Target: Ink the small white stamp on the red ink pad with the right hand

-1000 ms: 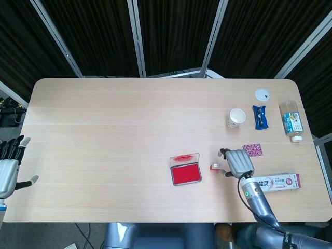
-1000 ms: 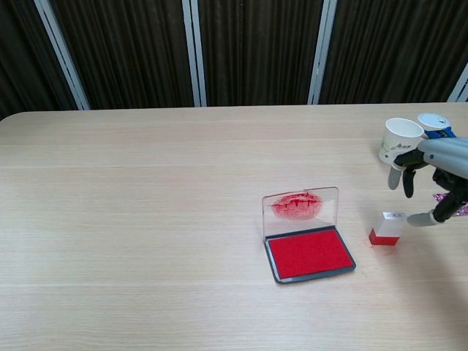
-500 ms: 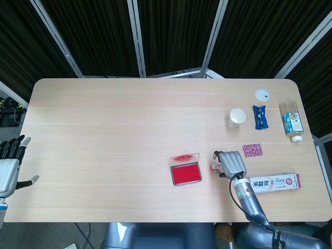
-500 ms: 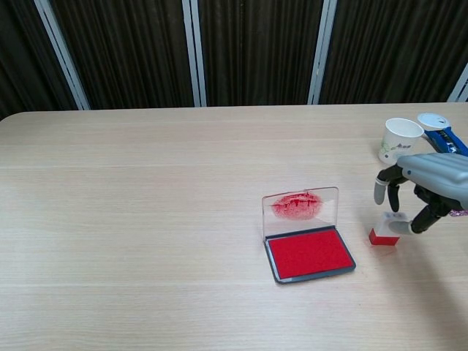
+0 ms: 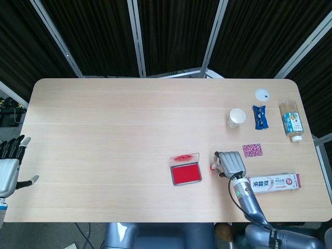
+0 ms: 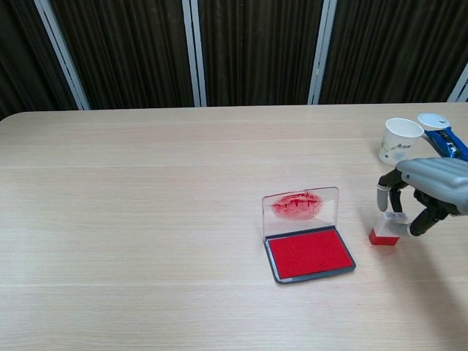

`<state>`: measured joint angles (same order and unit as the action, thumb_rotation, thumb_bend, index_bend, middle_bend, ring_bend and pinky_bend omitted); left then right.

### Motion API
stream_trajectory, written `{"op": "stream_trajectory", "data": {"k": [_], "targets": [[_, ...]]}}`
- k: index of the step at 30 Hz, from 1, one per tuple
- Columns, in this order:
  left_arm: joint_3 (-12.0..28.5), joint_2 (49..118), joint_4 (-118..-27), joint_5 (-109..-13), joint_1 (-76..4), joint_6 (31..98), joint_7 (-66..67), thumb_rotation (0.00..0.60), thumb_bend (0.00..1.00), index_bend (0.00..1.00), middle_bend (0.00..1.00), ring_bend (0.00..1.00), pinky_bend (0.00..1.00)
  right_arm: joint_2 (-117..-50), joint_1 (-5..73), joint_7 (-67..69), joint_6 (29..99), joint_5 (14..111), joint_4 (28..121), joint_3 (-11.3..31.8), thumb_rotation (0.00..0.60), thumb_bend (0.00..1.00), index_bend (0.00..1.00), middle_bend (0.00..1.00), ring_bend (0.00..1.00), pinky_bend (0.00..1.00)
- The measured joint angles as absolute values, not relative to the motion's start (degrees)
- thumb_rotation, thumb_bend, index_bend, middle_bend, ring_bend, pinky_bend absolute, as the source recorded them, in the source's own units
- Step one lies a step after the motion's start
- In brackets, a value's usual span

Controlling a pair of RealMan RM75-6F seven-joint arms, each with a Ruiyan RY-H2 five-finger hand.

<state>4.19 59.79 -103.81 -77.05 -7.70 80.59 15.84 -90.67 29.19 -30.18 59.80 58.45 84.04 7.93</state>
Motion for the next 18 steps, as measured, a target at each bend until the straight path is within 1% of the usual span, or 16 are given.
{"op": "stream_trajectory", "data": {"k": [7, 18], "targets": [[4.16, 59.79, -103.82, -76.90, -7.76, 80.58, 15.92, 0.600, 0.00, 0.00, 0.00, 0.00, 0.00, -90.82, 29.28, -29.88, 59.90, 58.58, 83.71, 7.59, 0.600, 0.32, 0.48, 0.55, 0.90, 1.00], [4.01, 59.84, -103.89, -76.81, -7.81, 80.60, 16.24, 0.600, 0.00, 0.00, 0.00, 0.00, 0.00, -89.91, 29.34, -28.32, 60.31, 60.20, 84.45, 7.41, 0.600, 0.33, 0.50, 0.56, 0.90, 1.00]]}}
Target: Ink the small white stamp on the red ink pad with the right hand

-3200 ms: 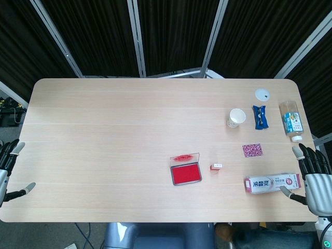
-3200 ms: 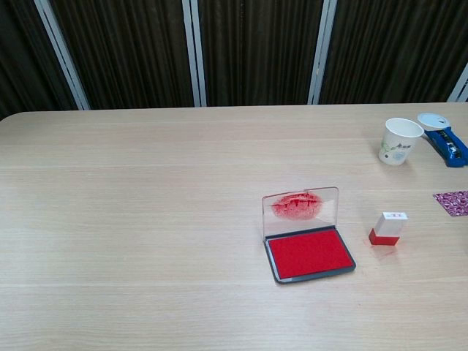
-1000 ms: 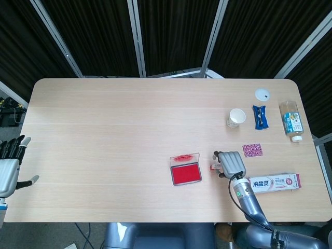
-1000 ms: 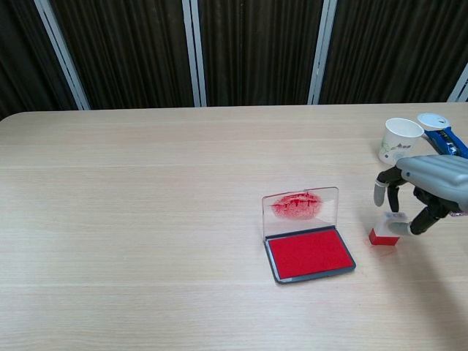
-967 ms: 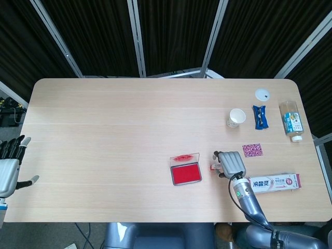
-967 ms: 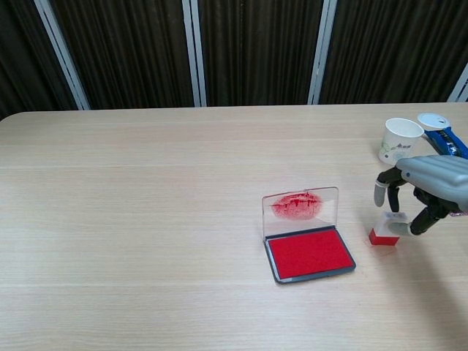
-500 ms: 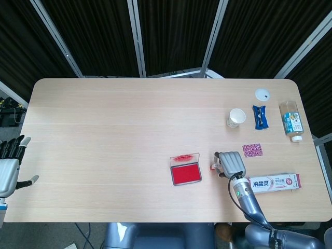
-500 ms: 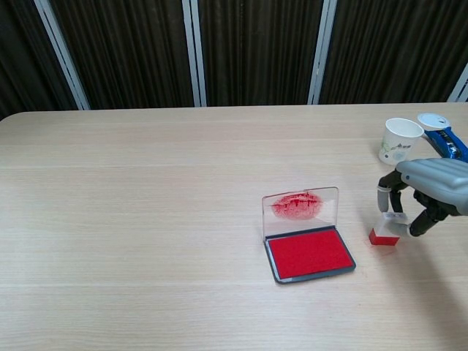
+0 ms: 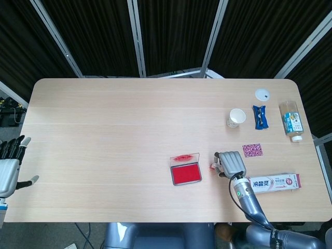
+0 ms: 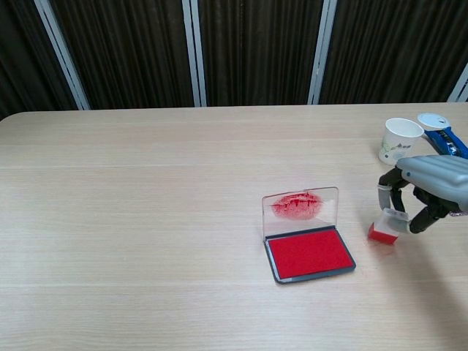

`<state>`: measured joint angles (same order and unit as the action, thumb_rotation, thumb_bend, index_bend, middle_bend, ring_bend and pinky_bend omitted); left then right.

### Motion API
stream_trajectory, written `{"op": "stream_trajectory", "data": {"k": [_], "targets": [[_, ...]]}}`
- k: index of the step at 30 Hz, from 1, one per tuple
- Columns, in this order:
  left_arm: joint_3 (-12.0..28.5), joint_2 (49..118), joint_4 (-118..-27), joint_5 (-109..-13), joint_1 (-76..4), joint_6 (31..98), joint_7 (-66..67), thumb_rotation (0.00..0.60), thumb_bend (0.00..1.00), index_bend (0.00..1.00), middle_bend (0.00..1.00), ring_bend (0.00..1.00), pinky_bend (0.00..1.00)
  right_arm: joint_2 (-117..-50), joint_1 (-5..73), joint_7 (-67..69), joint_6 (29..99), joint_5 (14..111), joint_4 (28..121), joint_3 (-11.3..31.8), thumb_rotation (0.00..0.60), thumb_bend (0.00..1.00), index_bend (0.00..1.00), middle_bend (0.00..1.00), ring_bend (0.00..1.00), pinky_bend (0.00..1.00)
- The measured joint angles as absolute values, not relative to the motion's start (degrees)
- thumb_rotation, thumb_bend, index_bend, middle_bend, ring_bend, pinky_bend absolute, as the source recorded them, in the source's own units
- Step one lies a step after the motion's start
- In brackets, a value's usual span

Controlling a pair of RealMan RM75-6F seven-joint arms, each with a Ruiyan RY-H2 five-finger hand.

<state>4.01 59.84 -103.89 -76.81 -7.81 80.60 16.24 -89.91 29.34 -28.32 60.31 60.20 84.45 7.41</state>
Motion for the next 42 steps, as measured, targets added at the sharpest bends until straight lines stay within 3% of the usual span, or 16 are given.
{"op": "stream_trajectory", "data": {"k": [10, 20, 42], "targets": [[3.92, 59.79, -104.03, -76.68, -7.95, 80.41, 16.35, 0.600, 0.00, 0.00, 0.00, 0.00, 0.00, -84.66, 29.86, -22.51, 60.45, 68.08, 89.93, 7.50, 0.600, 0.34, 0.50, 0.56, 0.90, 1.00], [3.85, 59.95, -103.97, -76.53, -8.15, 80.23, 16.76, 0.600, 0.00, 0.00, 0.00, 0.00, 0.00, -80.61, 33.63, -23.44, 55.36, 71.39, 95.16, 6.92, 0.600, 0.35, 0.50, 0.56, 0.90, 1.00], [3.80, 60.07, -103.27, -75.64, -8.49, 79.47, 16.70, 0.600, 0.00, 0.00, 0.00, 0.00, 0.00, -88.71, 38.17, -35.57, 53.41, 67.99, 91.61, 5.11, 0.600, 0.39, 0.51, 0.57, 0.90, 1.00]]}}
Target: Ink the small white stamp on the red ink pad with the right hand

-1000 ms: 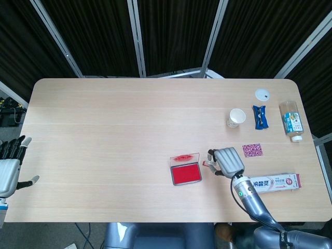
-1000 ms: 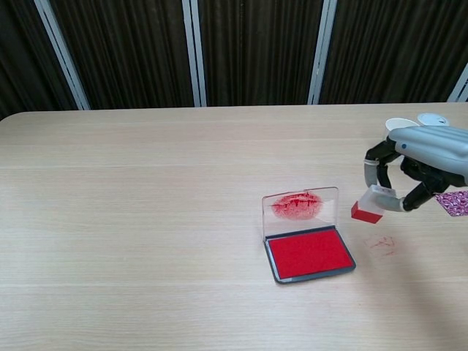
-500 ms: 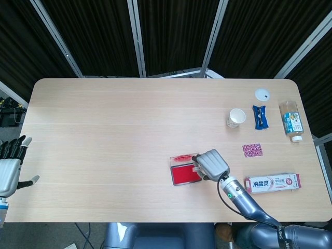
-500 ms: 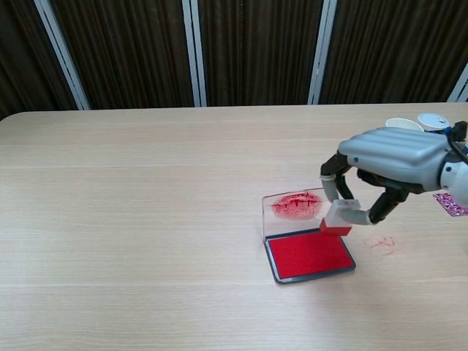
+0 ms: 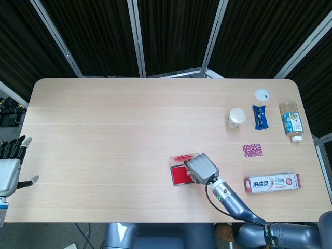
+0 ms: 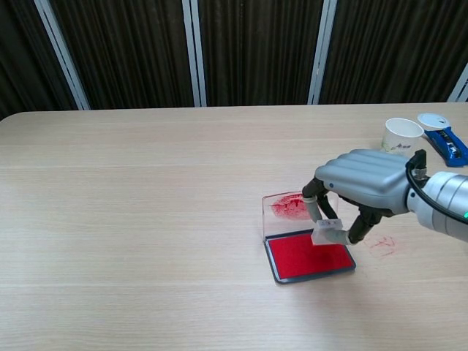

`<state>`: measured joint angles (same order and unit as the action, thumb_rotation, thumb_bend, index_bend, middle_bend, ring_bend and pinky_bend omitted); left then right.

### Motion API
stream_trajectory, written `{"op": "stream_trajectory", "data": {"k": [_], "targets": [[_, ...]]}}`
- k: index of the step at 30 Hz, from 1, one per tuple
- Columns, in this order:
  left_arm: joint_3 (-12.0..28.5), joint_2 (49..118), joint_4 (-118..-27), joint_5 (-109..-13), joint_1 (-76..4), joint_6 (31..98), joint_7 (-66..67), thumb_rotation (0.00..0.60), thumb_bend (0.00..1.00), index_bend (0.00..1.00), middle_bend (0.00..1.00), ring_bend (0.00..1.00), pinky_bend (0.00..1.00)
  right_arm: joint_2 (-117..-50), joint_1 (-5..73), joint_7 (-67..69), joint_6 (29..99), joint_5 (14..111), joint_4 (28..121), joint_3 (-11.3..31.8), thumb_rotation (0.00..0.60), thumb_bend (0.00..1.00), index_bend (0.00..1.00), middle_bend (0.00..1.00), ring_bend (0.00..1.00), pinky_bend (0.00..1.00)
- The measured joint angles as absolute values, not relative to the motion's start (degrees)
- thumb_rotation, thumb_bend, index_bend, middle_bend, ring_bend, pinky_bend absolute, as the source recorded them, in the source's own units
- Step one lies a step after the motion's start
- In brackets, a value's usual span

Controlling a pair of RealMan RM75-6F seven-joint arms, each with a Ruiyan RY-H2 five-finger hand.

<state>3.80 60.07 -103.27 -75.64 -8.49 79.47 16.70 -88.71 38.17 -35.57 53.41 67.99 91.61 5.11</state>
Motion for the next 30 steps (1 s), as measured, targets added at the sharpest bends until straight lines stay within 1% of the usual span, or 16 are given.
{"op": "stream_trajectory", "data": {"k": [8, 30], "targets": [[3.71, 60.29, -103.26, -75.28, -8.65, 79.21, 17.26, 0.600, 0.00, 0.00, 0.00, 0.00, 0.00, -90.04, 38.34, -35.26, 53.32, 65.63, 90.31, 5.02, 0.600, 0.40, 0.51, 0.57, 0.90, 1.00], [3.65, 60.59, -103.07, -74.72, -8.91, 78.98, 17.77, 0.600, 0.00, 0.00, 0.00, 0.00, 0.00, -92.36, 38.19, -32.87, 52.70, 65.82, 85.46, 2.86, 0.600, 0.40, 0.51, 0.57, 0.90, 1.00]]}}
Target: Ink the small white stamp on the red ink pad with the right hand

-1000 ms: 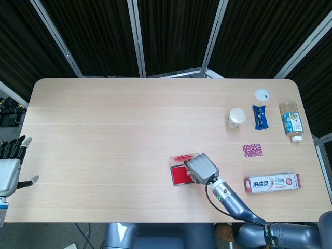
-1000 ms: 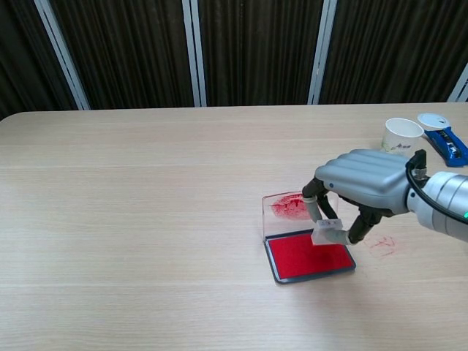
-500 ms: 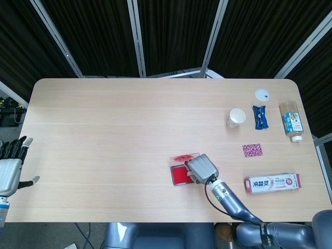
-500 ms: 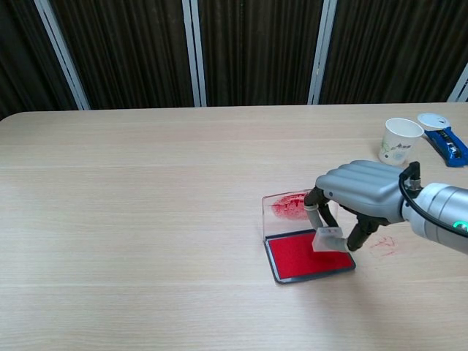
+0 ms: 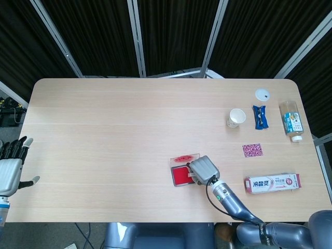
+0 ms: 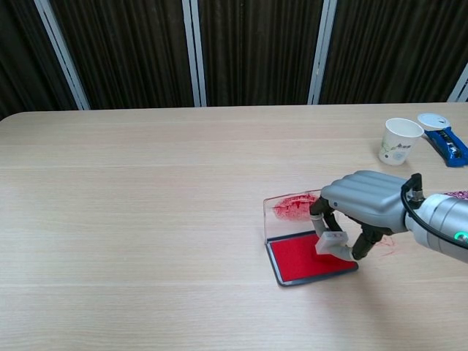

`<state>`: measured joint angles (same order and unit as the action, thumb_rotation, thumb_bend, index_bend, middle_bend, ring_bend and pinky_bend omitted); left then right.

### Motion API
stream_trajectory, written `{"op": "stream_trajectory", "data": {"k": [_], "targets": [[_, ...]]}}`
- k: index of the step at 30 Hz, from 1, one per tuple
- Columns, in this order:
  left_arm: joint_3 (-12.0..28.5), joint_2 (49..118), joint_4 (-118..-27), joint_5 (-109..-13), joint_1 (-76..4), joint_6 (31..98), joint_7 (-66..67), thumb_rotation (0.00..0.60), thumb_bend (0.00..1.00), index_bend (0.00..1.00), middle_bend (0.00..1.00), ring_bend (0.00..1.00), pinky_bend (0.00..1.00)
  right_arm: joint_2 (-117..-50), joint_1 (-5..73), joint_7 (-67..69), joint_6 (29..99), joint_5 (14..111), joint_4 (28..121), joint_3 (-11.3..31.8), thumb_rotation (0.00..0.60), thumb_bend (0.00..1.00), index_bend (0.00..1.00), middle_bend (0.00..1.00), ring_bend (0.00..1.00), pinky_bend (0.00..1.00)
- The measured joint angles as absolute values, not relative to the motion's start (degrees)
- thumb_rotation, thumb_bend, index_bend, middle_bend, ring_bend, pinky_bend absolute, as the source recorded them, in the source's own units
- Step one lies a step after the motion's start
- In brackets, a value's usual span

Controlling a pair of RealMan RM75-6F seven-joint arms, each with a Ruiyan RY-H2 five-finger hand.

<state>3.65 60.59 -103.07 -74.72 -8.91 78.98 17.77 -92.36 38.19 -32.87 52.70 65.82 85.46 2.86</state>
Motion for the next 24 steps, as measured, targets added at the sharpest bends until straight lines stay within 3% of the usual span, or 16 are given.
{"op": "stream_trajectory", "data": {"k": [10, 24], "targets": [[3.58, 60.54, -103.00, -74.77, -8.89, 79.06, 17.59, 0.600, 0.00, 0.00, 0.00, 0.00, 0.00, -91.39, 38.03, -31.31, 53.99, 66.36, 87.26, 3.74, 0.600, 0.40, 0.51, 0.58, 0.90, 1.00], [3.15, 60.26, -103.52, -75.81, -8.56, 79.73, 17.26, 0.600, 0.00, 0.00, 0.00, 0.00, 0.00, -84.10, 37.25, -30.08, 56.60, 66.71, 91.23, 5.41, 0.600, 0.40, 0.52, 0.58, 0.90, 1.00]]}}
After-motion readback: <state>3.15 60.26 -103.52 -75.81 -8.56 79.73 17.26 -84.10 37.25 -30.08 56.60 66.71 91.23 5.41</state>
